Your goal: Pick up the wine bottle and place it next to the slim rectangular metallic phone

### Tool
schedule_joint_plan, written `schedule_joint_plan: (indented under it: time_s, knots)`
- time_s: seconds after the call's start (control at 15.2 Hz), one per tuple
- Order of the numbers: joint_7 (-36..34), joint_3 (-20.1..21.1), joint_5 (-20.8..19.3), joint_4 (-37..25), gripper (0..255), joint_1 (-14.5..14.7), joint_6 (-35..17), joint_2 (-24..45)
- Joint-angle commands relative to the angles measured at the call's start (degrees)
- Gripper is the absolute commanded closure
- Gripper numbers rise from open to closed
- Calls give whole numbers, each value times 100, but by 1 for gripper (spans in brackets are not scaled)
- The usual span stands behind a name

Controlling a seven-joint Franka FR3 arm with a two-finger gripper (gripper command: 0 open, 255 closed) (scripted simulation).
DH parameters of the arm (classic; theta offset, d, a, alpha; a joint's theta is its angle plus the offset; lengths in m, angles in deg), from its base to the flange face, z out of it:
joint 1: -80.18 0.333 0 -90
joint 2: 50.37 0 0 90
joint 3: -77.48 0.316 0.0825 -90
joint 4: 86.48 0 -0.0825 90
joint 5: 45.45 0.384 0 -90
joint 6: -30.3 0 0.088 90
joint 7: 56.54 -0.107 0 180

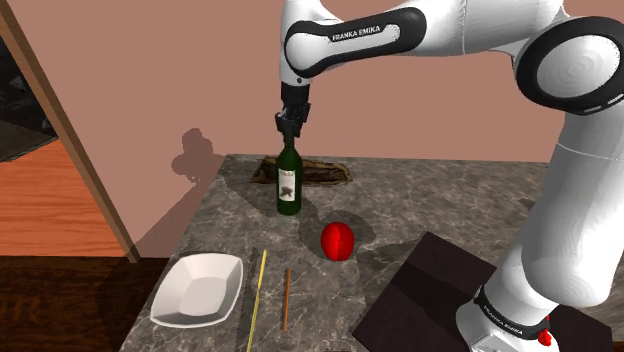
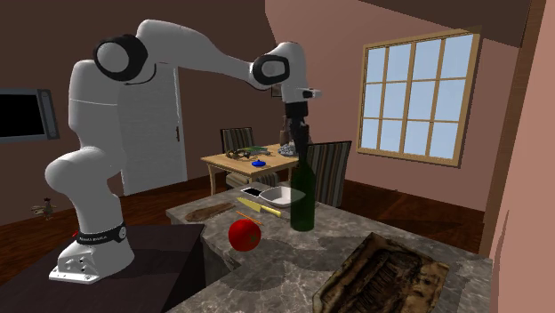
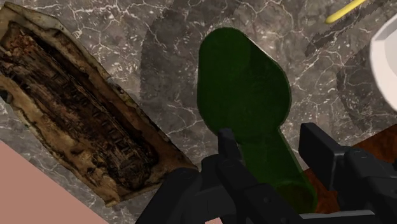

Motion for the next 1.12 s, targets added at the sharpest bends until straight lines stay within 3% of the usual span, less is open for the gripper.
schedule_joint_plan:
  time_s: [0.0,0.53,1.06]
  knots:
    - [-160,64,-5,267,255,90,-46,-218]
    - [-1056,471,0,1326,255,556,-220,-1067]
    - [-2031,986,58,1915,255,1034,-232,-1605]
